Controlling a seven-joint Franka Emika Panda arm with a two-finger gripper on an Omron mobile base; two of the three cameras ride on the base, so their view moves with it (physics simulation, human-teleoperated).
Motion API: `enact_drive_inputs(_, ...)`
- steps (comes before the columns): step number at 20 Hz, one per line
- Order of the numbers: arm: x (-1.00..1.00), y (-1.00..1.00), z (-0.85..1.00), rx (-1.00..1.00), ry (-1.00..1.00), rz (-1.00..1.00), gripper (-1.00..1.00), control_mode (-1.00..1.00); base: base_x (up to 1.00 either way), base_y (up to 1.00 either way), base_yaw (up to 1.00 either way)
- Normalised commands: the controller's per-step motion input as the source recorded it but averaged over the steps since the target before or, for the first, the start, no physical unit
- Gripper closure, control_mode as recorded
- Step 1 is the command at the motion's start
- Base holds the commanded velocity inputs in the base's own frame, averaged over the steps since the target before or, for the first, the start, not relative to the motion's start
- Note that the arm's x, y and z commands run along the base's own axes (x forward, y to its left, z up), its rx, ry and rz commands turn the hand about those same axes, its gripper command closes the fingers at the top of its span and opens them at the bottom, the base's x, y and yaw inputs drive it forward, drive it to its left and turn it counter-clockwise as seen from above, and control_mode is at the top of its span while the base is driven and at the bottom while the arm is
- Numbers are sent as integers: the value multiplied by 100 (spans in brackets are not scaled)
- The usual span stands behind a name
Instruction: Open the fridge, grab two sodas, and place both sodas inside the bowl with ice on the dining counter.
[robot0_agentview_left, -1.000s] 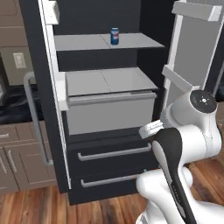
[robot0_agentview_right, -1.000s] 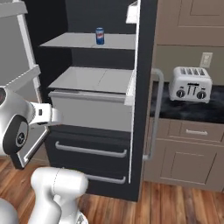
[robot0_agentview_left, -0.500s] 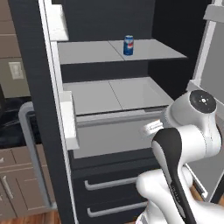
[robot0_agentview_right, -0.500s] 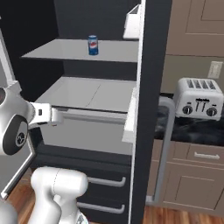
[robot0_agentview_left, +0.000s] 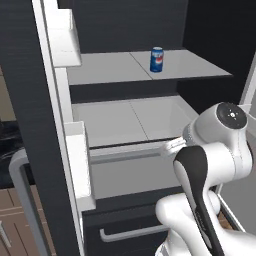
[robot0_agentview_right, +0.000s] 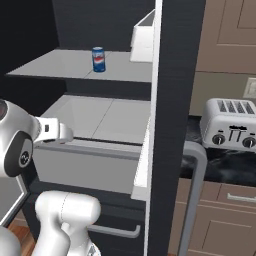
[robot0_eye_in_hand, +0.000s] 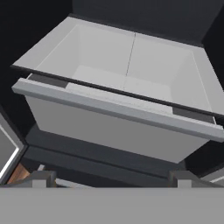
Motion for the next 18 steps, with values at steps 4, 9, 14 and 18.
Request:
enact_drive_inputs(4,8,1,0,0,-7,0,-100,-100,42,9,0)
enact_drive_inputs(9,24,6,9,0,-40,1,-100,-100,0,0,0)
enact_drive_inputs(14,15,2,22,0,-42,2,-100,-100,0,0,0)
enact_drive_inputs(18,12,0,37,0,-43,4,-100,-100,0,0,0)
